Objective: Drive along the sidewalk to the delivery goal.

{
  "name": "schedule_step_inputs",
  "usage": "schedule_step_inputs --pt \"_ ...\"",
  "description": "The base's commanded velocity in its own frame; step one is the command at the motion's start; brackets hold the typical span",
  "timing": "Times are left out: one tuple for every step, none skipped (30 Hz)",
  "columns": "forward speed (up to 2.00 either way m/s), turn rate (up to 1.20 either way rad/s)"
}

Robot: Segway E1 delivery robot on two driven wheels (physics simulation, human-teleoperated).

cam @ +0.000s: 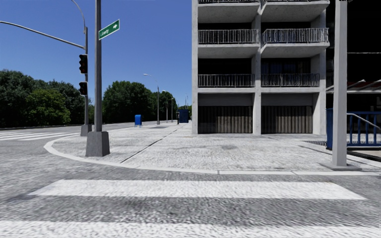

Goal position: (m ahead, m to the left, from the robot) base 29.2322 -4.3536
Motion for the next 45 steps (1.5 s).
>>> schedule_step_inputs --pt "1.54 0.10" --pt "1.53 0.10" --pt "1.53 0.10" --pt "1.53 0.10" --pt "1.53 0.10" --pt "1.53 0.10" --pt "1.53 0.10" --pt "1.53 0.10" --pt "1.53 0.10" --pt "1.53 0.10" --pt "1.53 0.10" --pt "1.53 0.10" --pt "1.53 0.10" --pt "1.53 0.10" --pt "1.53 0.10" --pt "1.53 0.12" --pt "1.53 0.16" --pt "1.53 0.16" --pt "1.53 0.24" --pt "1.53 0.27" --pt "1.53 0.28" --pt "1.53 0.28" --pt "1.53 0.28" --pt "1.53 0.28" --pt "1.53 0.28" --pt "1.53 0.28" --pt "1.53 0.28" --pt "1.53 0.28" --pt "1.53 0.28" --pt "1.53 0.28" --pt "1.53 0.28" --pt "1.53 0.28" --pt "1.53 0.28" --pt "1.53 0.28" --pt "1.53 0.28" --pt "1.53 0.28" --pt "1.53 0.28" --pt "1.53 0.28" --pt "1.53 0.28" --pt "1.53 0.28" --pt "1.53 0.28" --pt "1.53 0.28" --pt "1.53 0.28" --pt "1.53 0.28" --pt "1.53 0.28"
